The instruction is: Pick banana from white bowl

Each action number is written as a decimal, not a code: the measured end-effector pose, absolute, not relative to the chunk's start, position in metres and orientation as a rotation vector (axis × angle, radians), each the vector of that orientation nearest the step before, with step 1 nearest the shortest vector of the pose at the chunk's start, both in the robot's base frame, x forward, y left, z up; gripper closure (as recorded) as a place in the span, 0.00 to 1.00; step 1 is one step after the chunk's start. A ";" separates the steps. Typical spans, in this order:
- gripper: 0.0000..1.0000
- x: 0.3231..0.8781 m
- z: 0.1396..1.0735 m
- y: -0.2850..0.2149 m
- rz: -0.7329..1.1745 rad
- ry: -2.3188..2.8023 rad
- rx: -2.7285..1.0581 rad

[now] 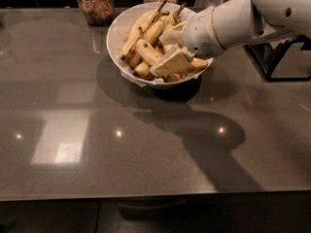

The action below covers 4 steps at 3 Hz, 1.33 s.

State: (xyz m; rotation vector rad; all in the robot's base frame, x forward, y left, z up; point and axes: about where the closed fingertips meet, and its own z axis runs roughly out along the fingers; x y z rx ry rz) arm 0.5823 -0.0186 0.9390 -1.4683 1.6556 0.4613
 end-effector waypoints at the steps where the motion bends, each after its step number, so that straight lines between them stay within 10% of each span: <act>1: 0.42 0.589 0.928 -0.017 0.458 1.668 -1.467; 3: 0.42 0.595 0.906 -0.024 0.410 1.719 -1.475; 4: 0.61 0.595 0.899 -0.028 0.367 1.741 -1.492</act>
Offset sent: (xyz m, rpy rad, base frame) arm 0.0164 -0.0083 -0.0349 -0.0448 0.0196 -0.0457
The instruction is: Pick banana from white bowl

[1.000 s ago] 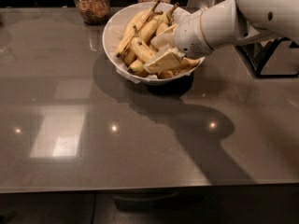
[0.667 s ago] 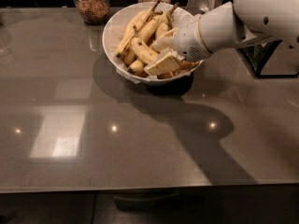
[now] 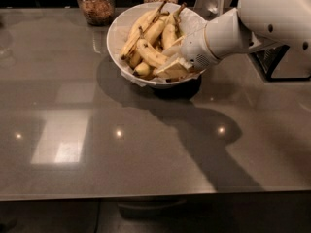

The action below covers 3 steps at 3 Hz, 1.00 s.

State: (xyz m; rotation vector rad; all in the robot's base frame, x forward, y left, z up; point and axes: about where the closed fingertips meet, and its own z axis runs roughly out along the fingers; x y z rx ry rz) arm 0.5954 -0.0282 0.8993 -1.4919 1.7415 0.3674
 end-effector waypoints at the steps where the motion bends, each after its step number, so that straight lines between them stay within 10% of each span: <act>1: 0.84 0.593 0.902 -0.032 0.322 1.748 -1.500; 3: 1.00 0.578 0.935 -0.039 0.245 1.773 -1.540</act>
Offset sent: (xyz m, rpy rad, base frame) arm -0.0139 -0.0132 0.0311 -0.0991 -0.0509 -0.0349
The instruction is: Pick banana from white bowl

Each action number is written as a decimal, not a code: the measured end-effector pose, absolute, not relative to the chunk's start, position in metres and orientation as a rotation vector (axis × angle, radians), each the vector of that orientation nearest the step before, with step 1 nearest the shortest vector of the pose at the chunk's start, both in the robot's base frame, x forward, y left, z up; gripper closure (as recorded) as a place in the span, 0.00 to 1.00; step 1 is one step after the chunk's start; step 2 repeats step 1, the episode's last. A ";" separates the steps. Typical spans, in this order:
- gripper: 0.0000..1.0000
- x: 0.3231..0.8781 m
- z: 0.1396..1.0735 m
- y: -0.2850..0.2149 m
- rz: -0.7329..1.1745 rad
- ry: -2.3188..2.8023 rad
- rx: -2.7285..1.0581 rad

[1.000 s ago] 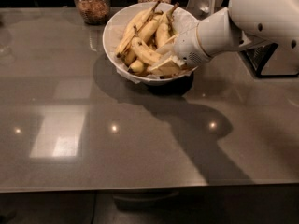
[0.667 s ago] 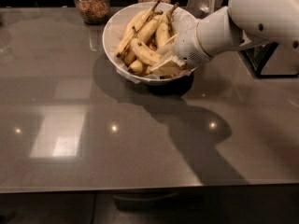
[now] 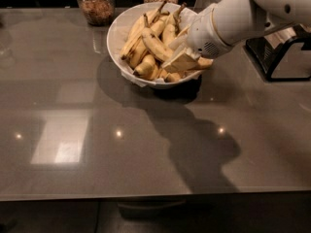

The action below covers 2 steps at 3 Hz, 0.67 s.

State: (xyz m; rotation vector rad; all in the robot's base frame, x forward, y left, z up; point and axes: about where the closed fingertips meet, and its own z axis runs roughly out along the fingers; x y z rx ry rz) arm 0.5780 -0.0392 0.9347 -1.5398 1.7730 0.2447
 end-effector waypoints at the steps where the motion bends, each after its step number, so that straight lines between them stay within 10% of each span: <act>1: 1.00 0.563 0.948 -0.046 0.237 1.832 -1.577; 2: 1.00 0.563 0.948 -0.046 0.237 1.832 -1.577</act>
Offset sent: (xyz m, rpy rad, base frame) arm 0.0000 0.0000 0.0000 0.0000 0.0000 0.0000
